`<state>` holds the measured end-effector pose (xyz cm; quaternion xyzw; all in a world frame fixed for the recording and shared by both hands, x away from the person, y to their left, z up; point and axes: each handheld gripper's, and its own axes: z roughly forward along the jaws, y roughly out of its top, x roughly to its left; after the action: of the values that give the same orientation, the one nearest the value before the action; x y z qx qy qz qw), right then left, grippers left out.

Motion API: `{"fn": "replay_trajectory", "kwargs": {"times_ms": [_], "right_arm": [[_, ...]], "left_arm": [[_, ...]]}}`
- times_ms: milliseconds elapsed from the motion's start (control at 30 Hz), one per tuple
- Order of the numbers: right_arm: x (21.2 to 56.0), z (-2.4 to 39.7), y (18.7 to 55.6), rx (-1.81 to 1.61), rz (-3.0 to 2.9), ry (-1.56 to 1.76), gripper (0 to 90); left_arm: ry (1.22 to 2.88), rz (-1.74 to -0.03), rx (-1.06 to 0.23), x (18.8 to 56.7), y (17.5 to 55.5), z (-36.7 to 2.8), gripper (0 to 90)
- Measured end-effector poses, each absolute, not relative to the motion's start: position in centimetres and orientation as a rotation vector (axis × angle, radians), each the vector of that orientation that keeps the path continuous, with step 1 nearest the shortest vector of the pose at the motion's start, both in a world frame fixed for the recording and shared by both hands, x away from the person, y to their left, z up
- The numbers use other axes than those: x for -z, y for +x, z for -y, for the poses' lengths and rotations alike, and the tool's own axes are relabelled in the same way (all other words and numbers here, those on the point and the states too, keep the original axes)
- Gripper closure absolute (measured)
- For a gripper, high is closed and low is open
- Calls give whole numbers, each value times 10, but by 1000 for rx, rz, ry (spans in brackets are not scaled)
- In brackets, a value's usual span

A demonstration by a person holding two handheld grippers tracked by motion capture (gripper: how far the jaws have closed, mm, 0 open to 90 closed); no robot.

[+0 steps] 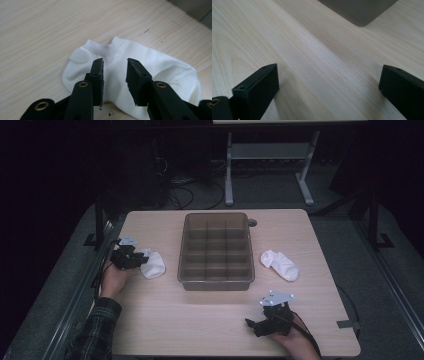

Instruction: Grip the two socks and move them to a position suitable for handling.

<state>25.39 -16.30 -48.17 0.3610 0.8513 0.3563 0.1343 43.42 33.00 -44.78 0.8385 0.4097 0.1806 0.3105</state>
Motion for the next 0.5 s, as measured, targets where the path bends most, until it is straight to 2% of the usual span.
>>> {"fn": "replay_trajectory", "kwargs": {"times_ms": [367, 500], "right_arm": [[482, 163, 254, -1032, -2468, 1046, 24], [482, 163, 254, -1032, -2468, 1048, 24]], "left_arm": [[2244, -1089, -437, 457, 437, -326, 745], [2242, -1085, -424, 457, 438, -326, 849]]}}
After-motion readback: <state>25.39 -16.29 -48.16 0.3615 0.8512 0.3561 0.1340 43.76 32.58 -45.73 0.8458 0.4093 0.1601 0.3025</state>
